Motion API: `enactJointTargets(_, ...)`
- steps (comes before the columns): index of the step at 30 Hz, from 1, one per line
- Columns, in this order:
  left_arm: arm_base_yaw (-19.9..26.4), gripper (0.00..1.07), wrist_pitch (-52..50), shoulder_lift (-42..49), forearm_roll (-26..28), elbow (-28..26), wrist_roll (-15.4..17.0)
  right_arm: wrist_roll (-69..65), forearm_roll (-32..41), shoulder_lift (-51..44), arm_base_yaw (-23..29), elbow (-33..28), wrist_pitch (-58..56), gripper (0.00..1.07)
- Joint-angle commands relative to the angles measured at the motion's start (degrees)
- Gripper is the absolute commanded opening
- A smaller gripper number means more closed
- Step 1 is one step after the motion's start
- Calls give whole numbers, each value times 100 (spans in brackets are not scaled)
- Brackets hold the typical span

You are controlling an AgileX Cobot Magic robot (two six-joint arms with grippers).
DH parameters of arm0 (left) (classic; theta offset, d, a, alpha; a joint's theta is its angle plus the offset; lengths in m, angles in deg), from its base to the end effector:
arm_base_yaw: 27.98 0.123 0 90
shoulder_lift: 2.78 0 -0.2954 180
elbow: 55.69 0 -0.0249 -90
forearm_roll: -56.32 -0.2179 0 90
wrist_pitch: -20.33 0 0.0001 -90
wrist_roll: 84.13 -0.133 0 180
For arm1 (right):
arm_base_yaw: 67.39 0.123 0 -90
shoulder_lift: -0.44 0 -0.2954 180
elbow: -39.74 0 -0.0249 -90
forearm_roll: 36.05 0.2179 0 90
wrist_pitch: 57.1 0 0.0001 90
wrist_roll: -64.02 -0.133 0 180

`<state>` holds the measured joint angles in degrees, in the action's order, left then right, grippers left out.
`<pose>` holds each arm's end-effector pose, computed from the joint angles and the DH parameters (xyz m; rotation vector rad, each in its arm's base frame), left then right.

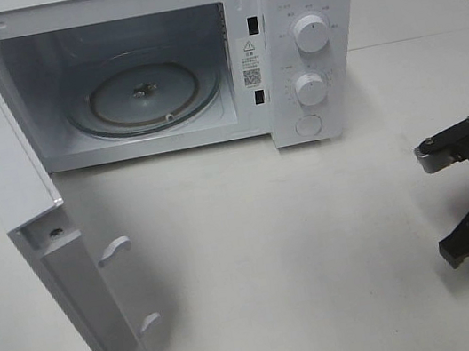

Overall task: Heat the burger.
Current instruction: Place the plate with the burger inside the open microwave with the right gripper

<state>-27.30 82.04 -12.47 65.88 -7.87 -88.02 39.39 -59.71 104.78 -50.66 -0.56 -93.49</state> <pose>-0.0054 -0.0195 0.2471 0.0654 2.0715 -0.1522 0.2222 0.0337 0.1168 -0.3023 3.0376 -0.3552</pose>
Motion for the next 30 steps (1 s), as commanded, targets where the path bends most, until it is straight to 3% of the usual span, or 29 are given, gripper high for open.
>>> enactJointTargets(1, -6, 98, -69, 11, 17, 23, -23, -493, -556, -46, 246, 0, -286, 0)
enactJointTargets(17, -6, 98, -69, 11, 17, 23, -23, -1232, -1358, -390, 814, -6, -900, 0)
enactJointTargets(26, -6, 98, -69, 11, 17, 23, -23, -1203, -1375, -865, 842, -6, -1192, 0)
enactJointTargets(30, -6, 98, -69, 11, 17, 23, -23, -1163, -1387, -1043, 1094, -6, -1415, 0)
